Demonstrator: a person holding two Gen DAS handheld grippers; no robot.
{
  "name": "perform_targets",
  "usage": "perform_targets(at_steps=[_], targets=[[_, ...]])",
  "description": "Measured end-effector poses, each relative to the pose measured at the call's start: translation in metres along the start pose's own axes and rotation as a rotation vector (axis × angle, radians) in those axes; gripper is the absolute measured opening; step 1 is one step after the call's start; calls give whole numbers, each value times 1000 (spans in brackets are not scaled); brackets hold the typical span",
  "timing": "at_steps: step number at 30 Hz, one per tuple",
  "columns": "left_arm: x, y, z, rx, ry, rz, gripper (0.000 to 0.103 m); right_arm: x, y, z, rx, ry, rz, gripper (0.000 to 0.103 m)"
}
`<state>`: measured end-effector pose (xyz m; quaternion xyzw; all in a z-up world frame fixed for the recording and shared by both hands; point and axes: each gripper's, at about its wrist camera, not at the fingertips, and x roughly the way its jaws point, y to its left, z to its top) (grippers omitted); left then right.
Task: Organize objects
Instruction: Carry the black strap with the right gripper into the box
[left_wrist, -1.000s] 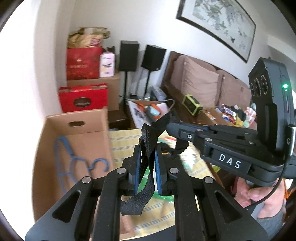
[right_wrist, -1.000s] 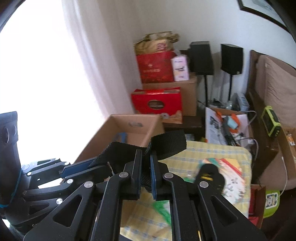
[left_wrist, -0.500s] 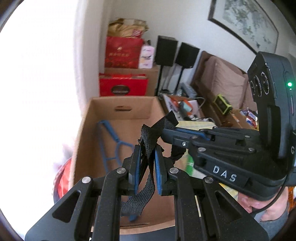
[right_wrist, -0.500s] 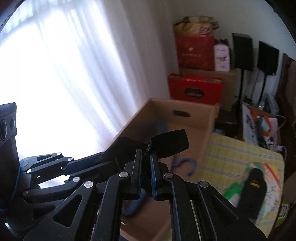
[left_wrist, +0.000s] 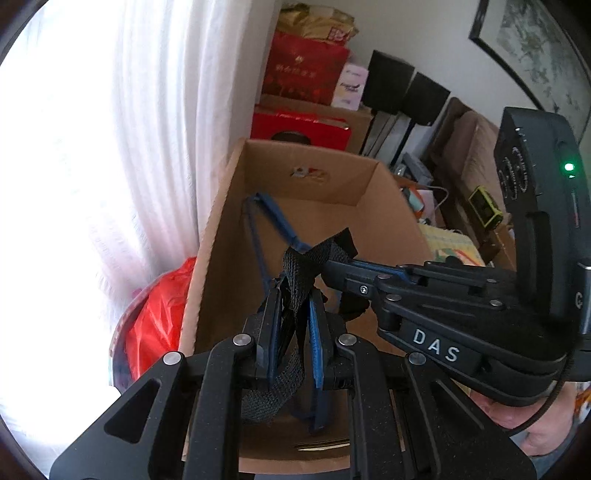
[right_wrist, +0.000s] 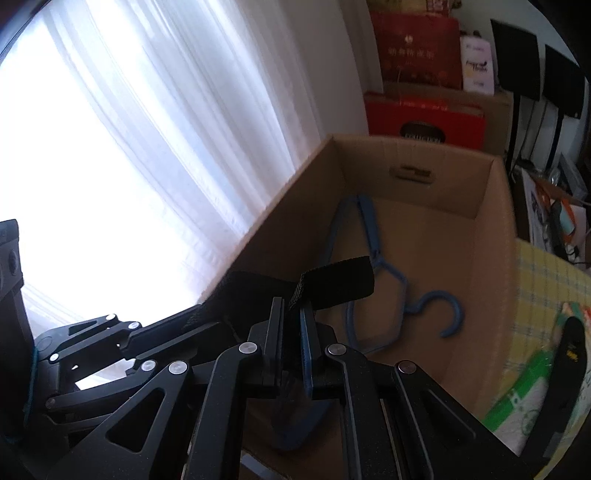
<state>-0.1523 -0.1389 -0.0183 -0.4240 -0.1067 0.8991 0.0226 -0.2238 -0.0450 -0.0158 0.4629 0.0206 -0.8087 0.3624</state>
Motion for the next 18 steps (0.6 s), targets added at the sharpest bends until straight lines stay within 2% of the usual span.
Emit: perform_targets(at_steps=[5,9,11,12,13,15,18], targets=[[9,7,-10,-2,17,45,13,22,2,-4,3,60,6,10],[10,11,-15,-2,35,72,18,35,3,-9,3,112,-6,11],[7,13,-16,-5,30,75,22,34,0,-10,5,110,-25,20],[5,15,-15,-9,25,71,23,33,-2,-10,7,105,-28,30],[4,15,-13,-12,23,68,26,30,-4,-9,10,97,-33,37],[1,15,-13,-19,17,60,31,25,-7,-7,18,85,-38,43],[1,13,-9,-26,14,49,39,14,-8,-5,5,67,-60,44]])
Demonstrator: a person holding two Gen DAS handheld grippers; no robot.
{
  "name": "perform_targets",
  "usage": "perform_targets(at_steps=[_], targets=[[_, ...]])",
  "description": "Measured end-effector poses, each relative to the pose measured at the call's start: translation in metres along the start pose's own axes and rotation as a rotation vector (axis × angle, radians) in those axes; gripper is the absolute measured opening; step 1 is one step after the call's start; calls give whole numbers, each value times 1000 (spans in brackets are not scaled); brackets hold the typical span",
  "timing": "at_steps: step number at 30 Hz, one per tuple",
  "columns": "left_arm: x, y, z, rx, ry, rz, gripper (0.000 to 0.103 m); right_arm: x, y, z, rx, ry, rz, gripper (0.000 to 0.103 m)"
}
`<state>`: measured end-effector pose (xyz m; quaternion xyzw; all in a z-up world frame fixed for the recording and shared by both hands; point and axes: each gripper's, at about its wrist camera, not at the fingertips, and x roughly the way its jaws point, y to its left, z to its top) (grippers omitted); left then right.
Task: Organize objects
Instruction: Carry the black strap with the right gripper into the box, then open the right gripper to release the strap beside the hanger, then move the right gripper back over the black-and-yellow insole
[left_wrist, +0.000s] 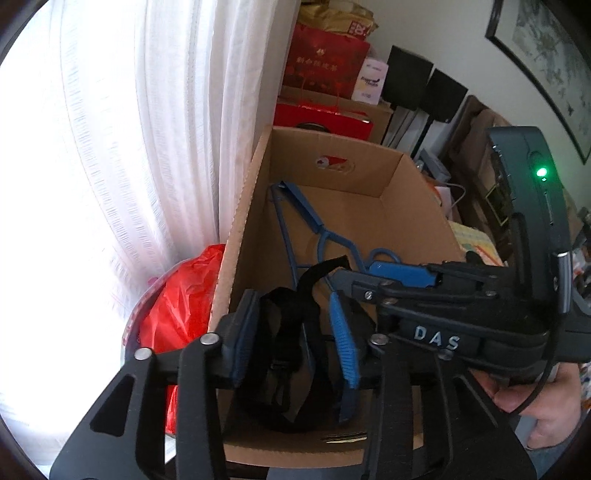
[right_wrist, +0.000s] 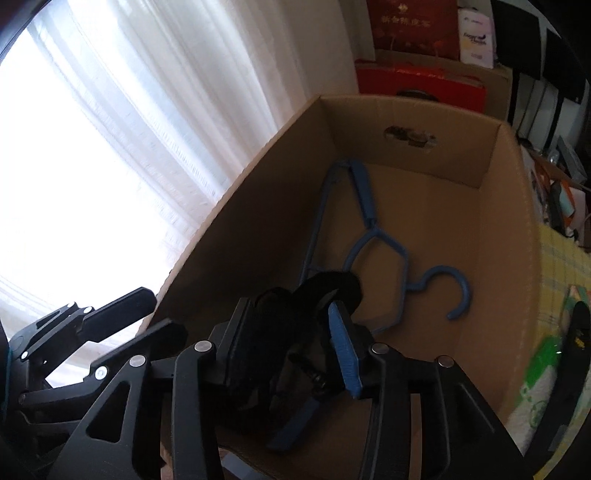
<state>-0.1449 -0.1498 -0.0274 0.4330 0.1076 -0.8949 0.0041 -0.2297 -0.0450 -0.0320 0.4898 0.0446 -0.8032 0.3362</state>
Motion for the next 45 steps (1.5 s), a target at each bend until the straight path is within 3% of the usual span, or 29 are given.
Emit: perform_targets(at_steps=[5,11,17,24,26,28,32,34,45], targets=[[-4,-5,1,-3,-8,-21,54,-20,-4,0,-17,-22,-37,48],[-9,-16,3,28,-17,-23,64,-50,-16,-3,-12,-71,-77,55],[-15,-29,5,36,-38,-37,78,-79,-29,-12,-2,-125,-130,70],[-21,-48,7,75,-58,-29,85,-103,-47,-28,2,-160,-198,78],[-22,-53,6,82,-63,-36,96,-109,-49,-34,-2,-168,-221,80],[-23,-58,6,86,-70,-34,99,-115,-53,-41,1,-176,-238,83],[-23,-72,4,115,-80,-16,102,-125,-65,-49,29,-189,-245,93],[-23,-76,3,122,-80,-17,102,-130,-71,-53,43,-199,-251,103],[-17,-110,0,175,-59,-28,103,-161,-112,-78,96,-218,-312,103]])
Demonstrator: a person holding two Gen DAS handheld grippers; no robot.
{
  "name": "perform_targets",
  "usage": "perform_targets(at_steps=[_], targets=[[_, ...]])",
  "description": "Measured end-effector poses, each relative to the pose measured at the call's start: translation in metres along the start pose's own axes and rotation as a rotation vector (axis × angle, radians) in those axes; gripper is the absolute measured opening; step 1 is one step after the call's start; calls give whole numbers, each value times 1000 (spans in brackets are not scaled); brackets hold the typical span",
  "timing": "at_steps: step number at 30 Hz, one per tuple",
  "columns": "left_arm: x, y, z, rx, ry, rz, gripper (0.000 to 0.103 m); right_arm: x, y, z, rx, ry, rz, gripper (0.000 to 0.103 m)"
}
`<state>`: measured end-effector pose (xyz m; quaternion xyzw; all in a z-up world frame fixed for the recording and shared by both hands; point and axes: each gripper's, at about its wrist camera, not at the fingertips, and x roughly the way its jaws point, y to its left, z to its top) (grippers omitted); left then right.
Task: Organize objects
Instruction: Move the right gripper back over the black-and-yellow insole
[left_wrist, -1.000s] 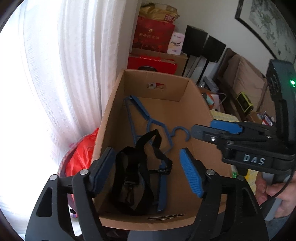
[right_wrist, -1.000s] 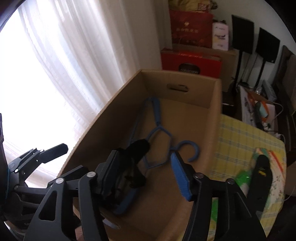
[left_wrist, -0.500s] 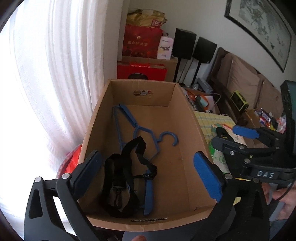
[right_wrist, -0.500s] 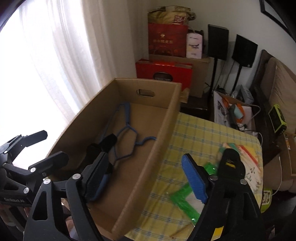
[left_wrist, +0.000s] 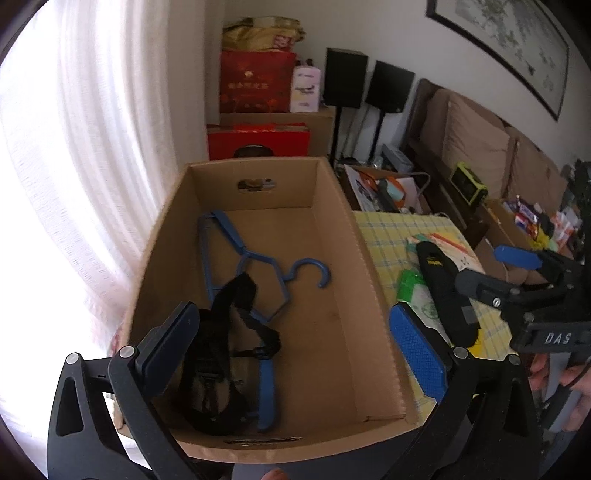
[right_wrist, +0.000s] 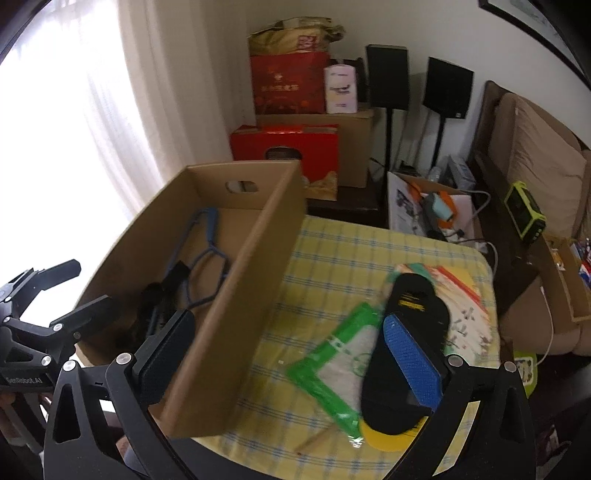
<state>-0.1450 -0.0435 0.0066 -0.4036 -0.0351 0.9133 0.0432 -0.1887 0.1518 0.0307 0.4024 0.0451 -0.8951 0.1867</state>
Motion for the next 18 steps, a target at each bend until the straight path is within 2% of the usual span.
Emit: perform_targets(at_steps=[9,14,18], targets=[[11,-33,-2,23,28,-60,103,-19,-57,-14,73,-7,-77,103],[19,-52,-2,-17,57,-163,103,-22,-87,-26,126,0,-101,103],[24,-74,-3,-4,63,-185,103,-22,-109,-39,174,12,-111,103]])
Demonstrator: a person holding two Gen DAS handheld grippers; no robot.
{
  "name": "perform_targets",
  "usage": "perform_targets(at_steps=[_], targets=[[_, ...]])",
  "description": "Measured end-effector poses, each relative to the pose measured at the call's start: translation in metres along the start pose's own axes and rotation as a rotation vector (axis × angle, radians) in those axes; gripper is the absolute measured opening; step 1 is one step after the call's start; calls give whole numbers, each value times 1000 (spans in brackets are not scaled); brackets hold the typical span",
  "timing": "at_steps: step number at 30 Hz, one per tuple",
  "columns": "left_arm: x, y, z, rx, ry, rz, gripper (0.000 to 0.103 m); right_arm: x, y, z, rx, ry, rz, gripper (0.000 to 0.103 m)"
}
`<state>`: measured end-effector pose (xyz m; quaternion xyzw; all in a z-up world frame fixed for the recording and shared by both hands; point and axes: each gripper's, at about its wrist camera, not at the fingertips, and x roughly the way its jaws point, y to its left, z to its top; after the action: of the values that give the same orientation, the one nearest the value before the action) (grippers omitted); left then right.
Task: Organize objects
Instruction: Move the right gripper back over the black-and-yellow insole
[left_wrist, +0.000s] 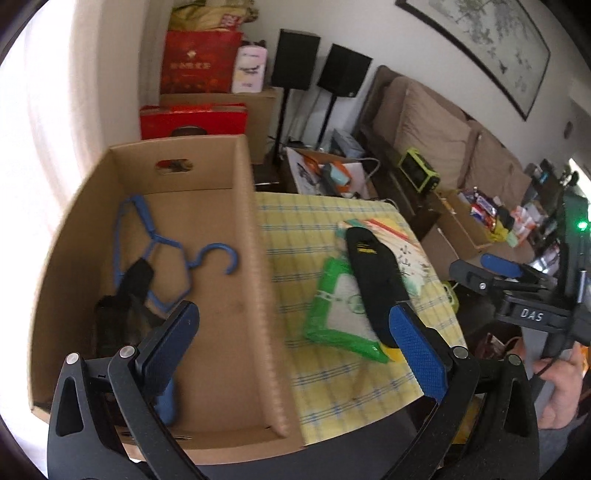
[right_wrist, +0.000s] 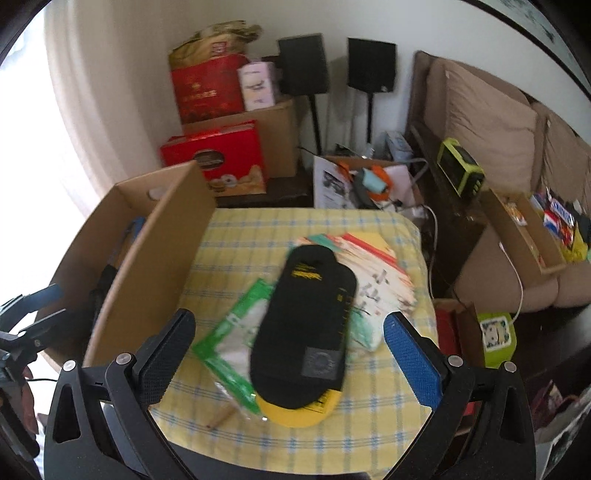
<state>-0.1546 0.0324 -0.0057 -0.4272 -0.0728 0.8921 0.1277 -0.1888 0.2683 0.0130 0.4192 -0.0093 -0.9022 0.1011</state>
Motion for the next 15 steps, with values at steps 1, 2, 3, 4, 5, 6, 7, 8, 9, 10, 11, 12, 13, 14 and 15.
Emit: perform_targets(at_steps=[1,2,3,4,5,6,7,8,9,10,11,12,13,14,15], targets=[[2,-4,0,3,2,-4,103,1,-6,-3,12,4,-1,103],[4,-9,0,7,5,-12,103,3,-12,-5,25,9,-3,103],[7,-15,-1,11,9,-21,103,4,-16,-8,33,13,-5,103],[9,-19,-1,15,13,-27,103,6,-21,-10,43,18,-7,103],[11,-23,-1,18,15,-30,103,7,-25,-13,49,23,-9,103],[14,-30,-1,25,20,-34,103,8,-27,-15,53,25,-9,103],[17,-34,-2,29,22,-36,103,9,-31,-18,59,29,-10,103],[19,-38,-2,35,24,-37,103,10,-34,-19,64,33,-9,103],[23,-44,-3,42,26,-39,102,11,-37,-22,72,36,-8,103],[25,-47,-3,47,29,-40,102,12,-40,-24,81,38,-5,103],[28,-52,-4,53,33,-45,102,13,-43,-26,87,40,-3,103],[32,-56,-5,58,43,-54,102,14,-47,-28,97,42,0,102],[36,-60,-6,59,50,-62,102,15,-52,-30,112,46,6,102],[38,-63,-7,61,58,-71,102,16,-56,-32,126,50,10,102],[43,-67,-9,63,69,-79,102,17,-59,-33,135,53,13,102]])
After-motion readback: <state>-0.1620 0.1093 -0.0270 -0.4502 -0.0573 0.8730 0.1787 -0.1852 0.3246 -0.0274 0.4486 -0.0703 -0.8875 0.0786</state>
